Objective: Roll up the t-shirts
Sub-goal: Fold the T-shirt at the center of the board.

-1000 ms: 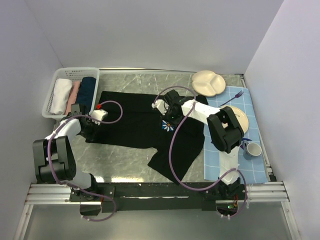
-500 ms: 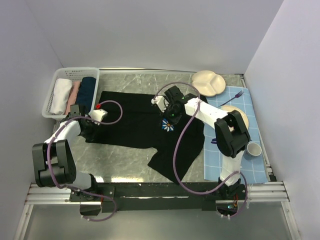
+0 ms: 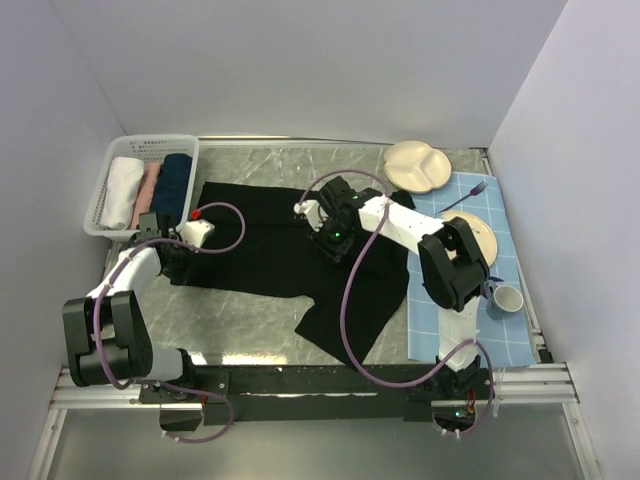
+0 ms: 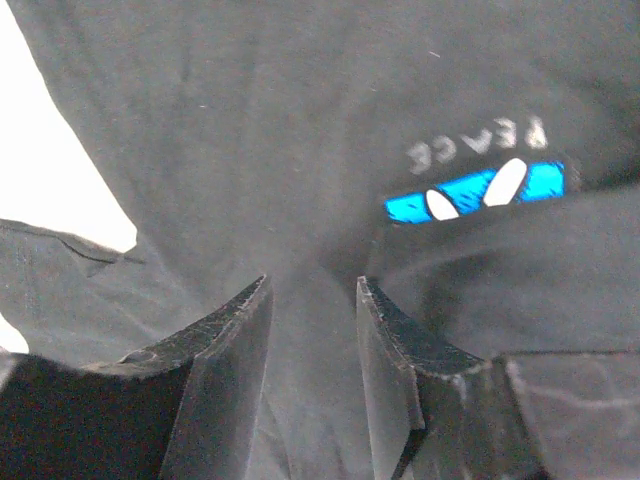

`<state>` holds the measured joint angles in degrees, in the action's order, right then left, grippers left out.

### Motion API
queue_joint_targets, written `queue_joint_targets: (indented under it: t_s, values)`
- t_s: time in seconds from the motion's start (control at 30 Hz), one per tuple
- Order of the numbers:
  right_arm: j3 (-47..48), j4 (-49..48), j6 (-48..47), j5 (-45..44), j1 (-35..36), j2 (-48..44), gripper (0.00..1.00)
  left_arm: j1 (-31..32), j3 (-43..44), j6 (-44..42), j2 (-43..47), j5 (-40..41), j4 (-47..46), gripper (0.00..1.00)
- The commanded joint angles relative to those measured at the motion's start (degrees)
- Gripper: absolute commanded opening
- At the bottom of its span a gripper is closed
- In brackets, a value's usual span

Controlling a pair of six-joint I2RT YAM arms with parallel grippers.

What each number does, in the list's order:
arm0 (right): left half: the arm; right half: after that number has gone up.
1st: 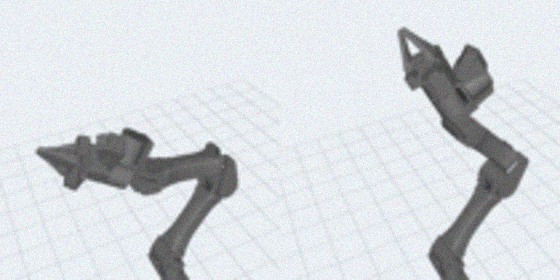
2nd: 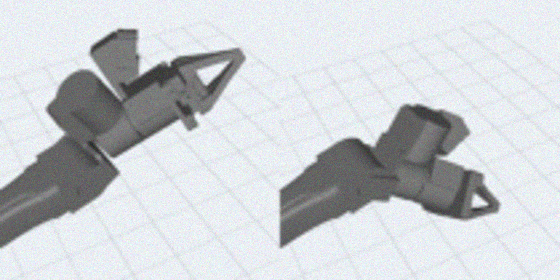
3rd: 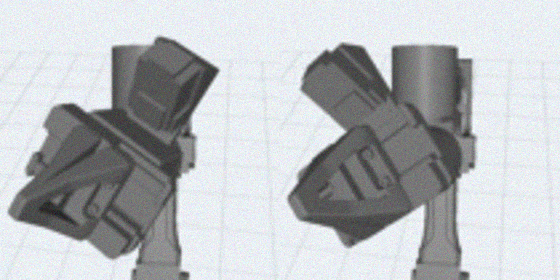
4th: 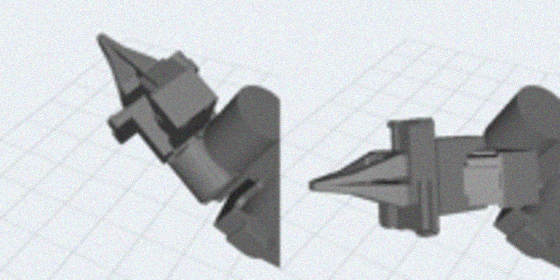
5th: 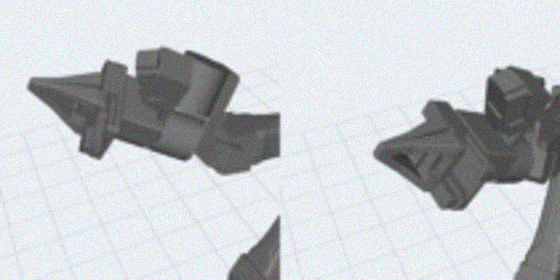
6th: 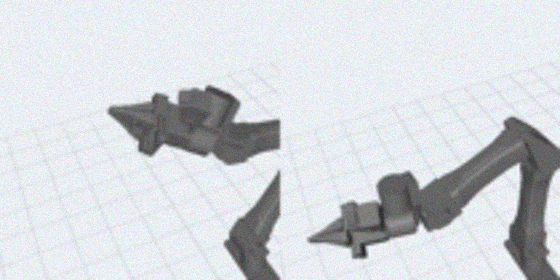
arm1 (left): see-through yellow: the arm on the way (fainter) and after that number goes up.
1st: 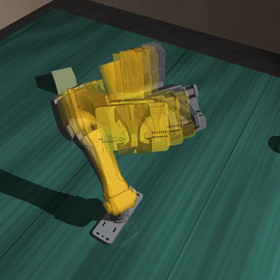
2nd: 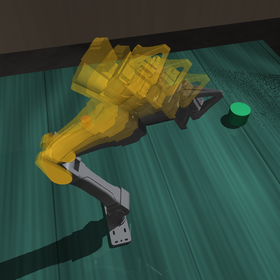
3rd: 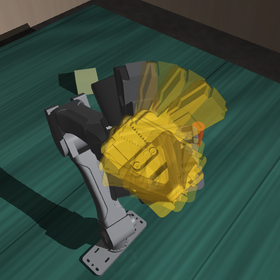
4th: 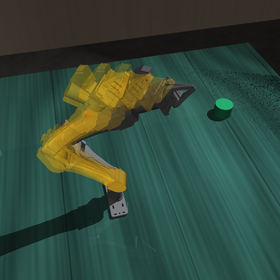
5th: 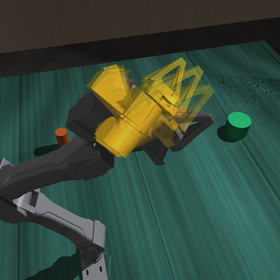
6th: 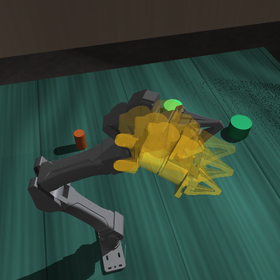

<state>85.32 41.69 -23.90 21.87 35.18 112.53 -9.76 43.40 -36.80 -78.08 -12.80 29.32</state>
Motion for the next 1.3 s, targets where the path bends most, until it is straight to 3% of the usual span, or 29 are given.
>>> queue_joint_targets:
  t_s: [0.0,0.17,0.37,0.63,1.0,1.07,1.13,1.27]
  values:
    - [1.96,-2.48,5.43,0.98,-5.02,-4.41,0.47,0.09,1.77,0.41,1.62,-2.06,-0.93,0.29]
    - [7.9,-5.4,10.37,-2.43,-16.45,-4.7,0.49,0.09,3.36,0.06,-1.18,-2.06,-2.07,0.3]
    - [19.0,-4.24,8.87,-13.06,-23.39,6.73,0.42,0.18,5.82,3.39,-6.8,-0.04,-5.32,0.3]
    - [22.44,-1.44,1.76,-19.84,-25.33,14.47,0.29,0.27,6.44,0.15,-12.26,4.0,-5.24,0.27]
    - [17.51,-4.08,-3.17,-35.22,-27.53,16.23,0.26,0.18,-0.33,-3.37,-10.78,12.35,-6.38,0.22]
    - [18.21,-3.55,-3.08,-32.79,-27.88,15.79,0.27,0.18,-0.42,-2.85,-10.25,12.36,-5.86,0.22]
    - [18.22,-3.72,-1.94,-29.19,-27.8,12.81,0.32,0.18,1.68,-1.36,-6.93,6.77,-3.84,0.21]
    - [13.48,-6.09,0.26,-9.72,-27.62,0.96,0.47,0.18,10.89,1.29,0.03,-1.33,0.29,0.37]
